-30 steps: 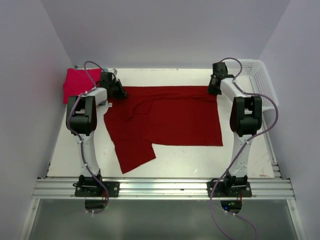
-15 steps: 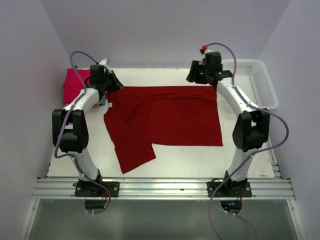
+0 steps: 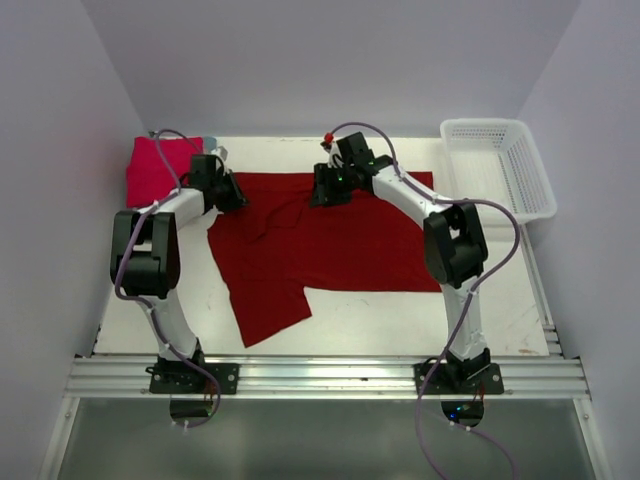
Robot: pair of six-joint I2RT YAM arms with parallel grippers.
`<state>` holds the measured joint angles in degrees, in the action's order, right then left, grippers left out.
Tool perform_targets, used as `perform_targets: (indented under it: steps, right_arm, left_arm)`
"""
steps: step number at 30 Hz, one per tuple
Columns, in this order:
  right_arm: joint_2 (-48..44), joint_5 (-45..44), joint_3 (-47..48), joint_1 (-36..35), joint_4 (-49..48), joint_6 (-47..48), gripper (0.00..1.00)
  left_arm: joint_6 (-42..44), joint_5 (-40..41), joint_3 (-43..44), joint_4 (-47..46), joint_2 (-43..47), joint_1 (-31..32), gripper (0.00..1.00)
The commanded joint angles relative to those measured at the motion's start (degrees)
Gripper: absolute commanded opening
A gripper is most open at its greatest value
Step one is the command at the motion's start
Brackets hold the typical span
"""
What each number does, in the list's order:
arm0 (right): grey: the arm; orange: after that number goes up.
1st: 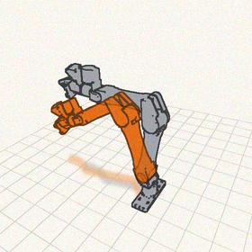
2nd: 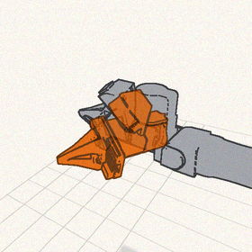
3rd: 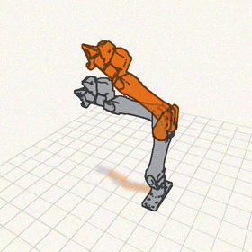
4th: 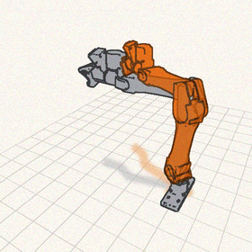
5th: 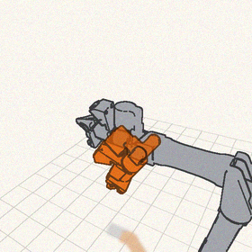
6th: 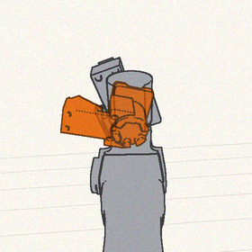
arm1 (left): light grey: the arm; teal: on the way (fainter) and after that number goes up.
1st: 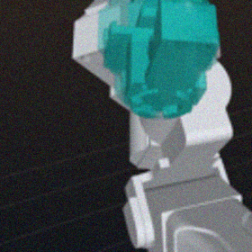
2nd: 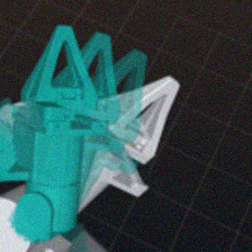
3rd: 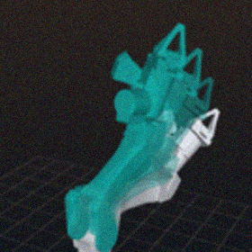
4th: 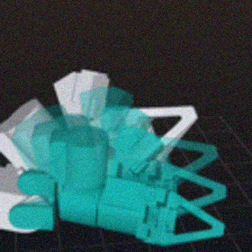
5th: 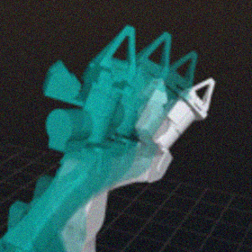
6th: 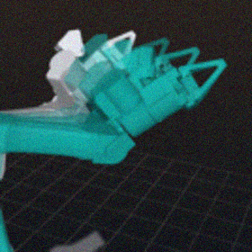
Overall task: Fold and stack the t-shirts
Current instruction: Fold the tshirt
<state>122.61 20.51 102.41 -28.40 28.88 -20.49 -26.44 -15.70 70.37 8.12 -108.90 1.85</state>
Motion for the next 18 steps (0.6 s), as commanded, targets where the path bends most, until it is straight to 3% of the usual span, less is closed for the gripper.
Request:
perform_targets:
  steps: [1, 5, 12, 18]
  right_arm:
    - [3.50, 4.18, 5.07, -1.48, -0.76, -2.36, 0.49]
    - [7.98, 6.47, 8.76, -2.71, -0.06, -3.33, 0.47]
    - [16.42, 5.15, 23.16, -5.34, 6.88, -2.89, 0.46]
    - [18.37, 1.82, 25.74, -6.49, 9.26, -2.71, 0.42]
  left_arm:
    - [-1.16, -2.13, -2.33, -3.10, 4.39, -0.09, 0.13]
    - [-1.60, -2.84, -4.27, -4.25, 5.28, 0.00, 0.13]
    - [-1.69, -3.19, -5.07, -4.43, 6.68, 0.00, 0.13]
    - [-1.51, -3.02, -5.15, -3.99, 7.56, 0.00, 0.12]
